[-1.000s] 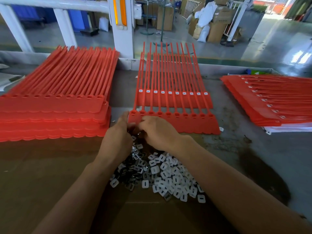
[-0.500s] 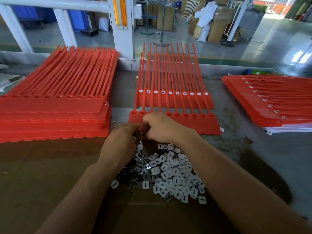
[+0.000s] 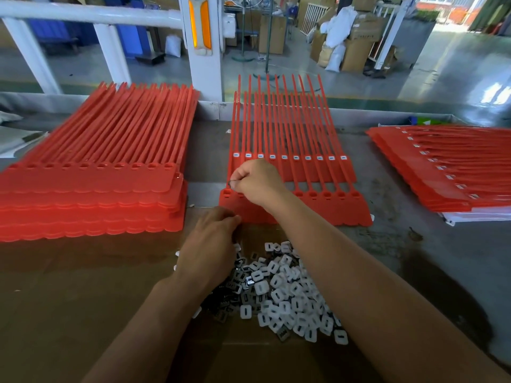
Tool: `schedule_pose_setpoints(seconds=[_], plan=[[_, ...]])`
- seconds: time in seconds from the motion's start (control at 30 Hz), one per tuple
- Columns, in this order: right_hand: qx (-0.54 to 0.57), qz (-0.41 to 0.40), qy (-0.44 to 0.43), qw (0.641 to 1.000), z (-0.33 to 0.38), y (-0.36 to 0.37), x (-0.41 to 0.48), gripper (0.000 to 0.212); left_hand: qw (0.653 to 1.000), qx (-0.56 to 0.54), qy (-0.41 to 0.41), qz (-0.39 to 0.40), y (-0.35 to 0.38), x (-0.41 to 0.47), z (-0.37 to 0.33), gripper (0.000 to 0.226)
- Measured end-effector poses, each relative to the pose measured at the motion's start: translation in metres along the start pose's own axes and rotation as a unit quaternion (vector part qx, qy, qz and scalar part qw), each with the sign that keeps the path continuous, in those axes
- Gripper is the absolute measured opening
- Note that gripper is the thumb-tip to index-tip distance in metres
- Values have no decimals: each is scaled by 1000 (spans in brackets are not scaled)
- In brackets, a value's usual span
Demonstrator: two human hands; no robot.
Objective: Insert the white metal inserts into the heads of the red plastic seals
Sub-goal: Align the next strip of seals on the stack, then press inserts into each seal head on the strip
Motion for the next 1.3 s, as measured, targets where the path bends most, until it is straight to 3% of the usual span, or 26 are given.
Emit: schedule_pose_setpoints(seconds=[0.17, 0.27, 0.73, 1.07, 1.3], plan=[[-47, 28, 74, 996, -22, 21, 22, 27, 1000, -4, 7, 5, -2, 0, -3, 52], [-86, 45, 97, 991, -28, 27, 29, 17, 1000, -8, 2, 3, -3, -1, -3, 50], [-82, -2, 83, 993, -23, 21, 25, 19, 1000, 3, -3, 13, 1, 0, -2, 54], [-97, 31, 69, 992, -18, 18, 20, 28, 1000, 0, -5, 8, -1, 0, -1, 53], [90, 41, 55, 994, -18, 0, -6, 5, 1000, 1, -11, 14, 0, 0, 1, 52]])
Point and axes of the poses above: each hand's wrist, its own x-axis towards the middle knuckle, its own y-axis out of the palm, z = x × y, the point moved 7 cm from there along x, towards the middle knuckle, and after that the axes turned 11 degrees about x, right-handed, at the moved point
